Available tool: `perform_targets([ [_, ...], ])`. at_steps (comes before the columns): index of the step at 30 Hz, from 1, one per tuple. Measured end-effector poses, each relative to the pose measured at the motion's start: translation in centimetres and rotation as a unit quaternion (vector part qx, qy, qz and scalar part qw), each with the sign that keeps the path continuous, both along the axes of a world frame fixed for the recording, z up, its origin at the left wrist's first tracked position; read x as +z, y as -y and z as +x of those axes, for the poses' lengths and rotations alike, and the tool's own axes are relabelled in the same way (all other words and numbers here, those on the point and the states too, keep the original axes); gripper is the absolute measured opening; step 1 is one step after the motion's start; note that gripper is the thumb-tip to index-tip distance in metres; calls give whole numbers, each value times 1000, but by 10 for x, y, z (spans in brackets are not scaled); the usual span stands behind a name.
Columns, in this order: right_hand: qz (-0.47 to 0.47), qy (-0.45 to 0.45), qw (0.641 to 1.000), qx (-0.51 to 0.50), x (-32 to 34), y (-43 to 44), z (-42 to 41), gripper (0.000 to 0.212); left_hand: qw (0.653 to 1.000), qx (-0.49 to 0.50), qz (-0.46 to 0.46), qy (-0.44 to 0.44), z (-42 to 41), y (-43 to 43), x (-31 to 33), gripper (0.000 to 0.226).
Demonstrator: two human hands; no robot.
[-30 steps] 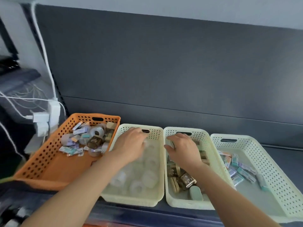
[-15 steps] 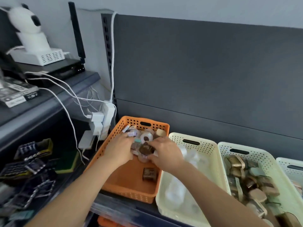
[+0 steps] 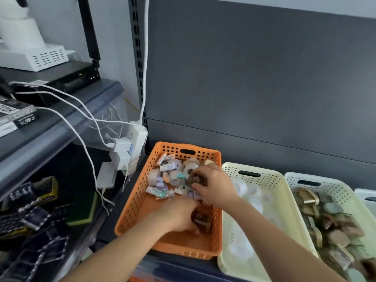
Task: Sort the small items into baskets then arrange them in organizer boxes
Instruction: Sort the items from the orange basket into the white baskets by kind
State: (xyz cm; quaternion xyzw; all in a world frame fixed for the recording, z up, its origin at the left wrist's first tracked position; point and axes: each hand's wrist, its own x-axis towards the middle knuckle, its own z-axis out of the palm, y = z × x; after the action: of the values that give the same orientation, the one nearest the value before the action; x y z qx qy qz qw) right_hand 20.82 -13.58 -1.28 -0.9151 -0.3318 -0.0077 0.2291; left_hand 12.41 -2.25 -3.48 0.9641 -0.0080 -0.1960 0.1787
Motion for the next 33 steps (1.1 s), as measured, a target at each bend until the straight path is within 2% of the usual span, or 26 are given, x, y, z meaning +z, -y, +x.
perform_targets([
  [4, 85, -9, 996, -35, 10, 12, -3, 36, 996, 49, -65, 41, -1, -13, 12, 61],
  [9, 189, -5, 978, -86, 11, 45, -8, 33, 970, 128, -158, 131, 1, -12, 37, 56],
  [13, 234, 30, 963, -134, 17, 89, -16, 30, 950, 123, -197, 210, 5, 27, 53, 52],
  [16, 249, 51, 953, -166, 21, 135, -24, 30, 946, 90, -194, 243, 11, 70, 54, 62],
  [22, 180, 54, 952, -242, 19, 241, -39, 37, 949, 9, -176, 263, 22, 170, 53, 61],
  [26, 99, 40, 956, -275, 15, 300, -44, 37, 956, -57, -46, 282, 25, 230, 48, 63],
  [28, 47, 32, 961, -269, 8, 322, -44, 36, 956, -84, 15, 280, 26, 250, 40, 70],
  [30, 10, 27, 968, -249, 0, 337, -42, 30, 961, -96, 29, 259, 26, 263, 31, 75],
  [33, -34, 36, 976, -211, -7, 351, -42, 24, 958, -116, 47, 258, 22, 270, 23, 60],
])
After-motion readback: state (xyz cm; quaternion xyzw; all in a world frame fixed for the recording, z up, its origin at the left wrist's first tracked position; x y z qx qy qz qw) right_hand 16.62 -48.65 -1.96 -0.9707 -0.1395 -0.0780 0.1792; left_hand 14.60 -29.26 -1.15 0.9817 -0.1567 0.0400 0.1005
